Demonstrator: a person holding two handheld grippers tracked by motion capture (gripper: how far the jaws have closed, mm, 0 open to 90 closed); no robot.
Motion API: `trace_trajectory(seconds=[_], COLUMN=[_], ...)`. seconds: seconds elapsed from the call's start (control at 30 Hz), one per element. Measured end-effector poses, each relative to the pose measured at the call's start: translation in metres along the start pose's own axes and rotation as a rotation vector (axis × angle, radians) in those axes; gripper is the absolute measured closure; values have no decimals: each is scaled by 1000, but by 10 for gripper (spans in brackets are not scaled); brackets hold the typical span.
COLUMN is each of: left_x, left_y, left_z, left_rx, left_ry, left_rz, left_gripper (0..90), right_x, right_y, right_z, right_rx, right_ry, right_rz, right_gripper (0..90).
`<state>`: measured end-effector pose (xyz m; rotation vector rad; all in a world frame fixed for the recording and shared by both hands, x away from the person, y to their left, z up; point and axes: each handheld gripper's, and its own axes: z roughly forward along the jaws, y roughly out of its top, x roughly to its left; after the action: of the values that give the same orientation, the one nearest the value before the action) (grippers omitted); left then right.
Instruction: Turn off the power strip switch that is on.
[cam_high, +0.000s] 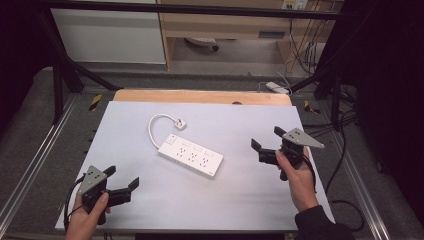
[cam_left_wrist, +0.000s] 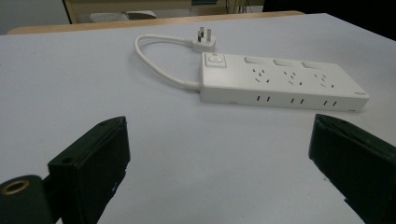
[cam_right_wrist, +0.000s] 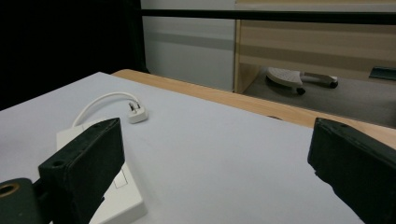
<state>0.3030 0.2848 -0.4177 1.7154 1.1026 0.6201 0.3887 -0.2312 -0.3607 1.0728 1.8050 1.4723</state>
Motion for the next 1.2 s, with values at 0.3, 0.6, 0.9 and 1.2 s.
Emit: trace_trajectory(seconds=[0.3, 0.6, 0.9, 1.2], left_x=[0, -1, -1, -2], left_y=[0, 0, 0, 0], left_z=[0, 0, 0, 1], left_rx=[1, 2, 3, 7], left_ry=[-1, -2, -3, -5], left_rz=[2, 2, 5, 14], left_gripper=[54, 54, 54, 54], right_x=[-15, -18, -11, 6], right_y=[-23, -46, -76, -96], right_z=[-27, -44, -39, -14], right_rx=[-50, -48, 21, 126], right_ry=[-85, -99, -34, 75], right_rz=[5, -29, -45, -49], right_gripper=[23, 18, 22, 25])
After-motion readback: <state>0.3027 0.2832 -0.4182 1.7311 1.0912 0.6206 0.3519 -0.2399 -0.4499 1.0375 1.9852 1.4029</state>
